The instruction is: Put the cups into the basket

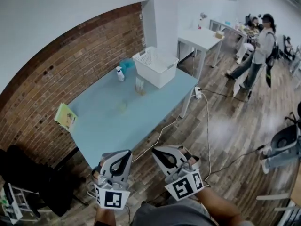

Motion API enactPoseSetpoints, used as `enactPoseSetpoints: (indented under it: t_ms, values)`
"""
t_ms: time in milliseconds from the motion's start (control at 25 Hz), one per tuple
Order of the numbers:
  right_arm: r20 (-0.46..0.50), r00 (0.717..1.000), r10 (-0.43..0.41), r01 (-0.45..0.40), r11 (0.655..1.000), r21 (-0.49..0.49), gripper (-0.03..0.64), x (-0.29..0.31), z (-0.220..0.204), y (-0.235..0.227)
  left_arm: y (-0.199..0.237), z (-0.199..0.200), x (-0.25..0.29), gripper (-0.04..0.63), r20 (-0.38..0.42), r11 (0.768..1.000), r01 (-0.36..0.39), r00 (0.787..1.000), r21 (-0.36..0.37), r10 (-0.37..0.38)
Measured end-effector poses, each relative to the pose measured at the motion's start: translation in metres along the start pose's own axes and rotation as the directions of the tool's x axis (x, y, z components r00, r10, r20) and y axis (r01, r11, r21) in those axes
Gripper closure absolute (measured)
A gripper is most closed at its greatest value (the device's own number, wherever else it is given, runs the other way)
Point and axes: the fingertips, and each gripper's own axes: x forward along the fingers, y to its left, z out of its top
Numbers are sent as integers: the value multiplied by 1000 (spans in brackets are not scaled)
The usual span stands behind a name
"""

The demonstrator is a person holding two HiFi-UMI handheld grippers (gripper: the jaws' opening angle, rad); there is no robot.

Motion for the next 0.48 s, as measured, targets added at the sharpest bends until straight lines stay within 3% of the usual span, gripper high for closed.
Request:
enactPoseSetpoints:
  t_ms: [480]
  values:
    - [48, 994, 97, -98, 995, 4, 603, 24, -19, -19, 5, -14, 25, 595, -81, 997, -73, 994, -22, 71]
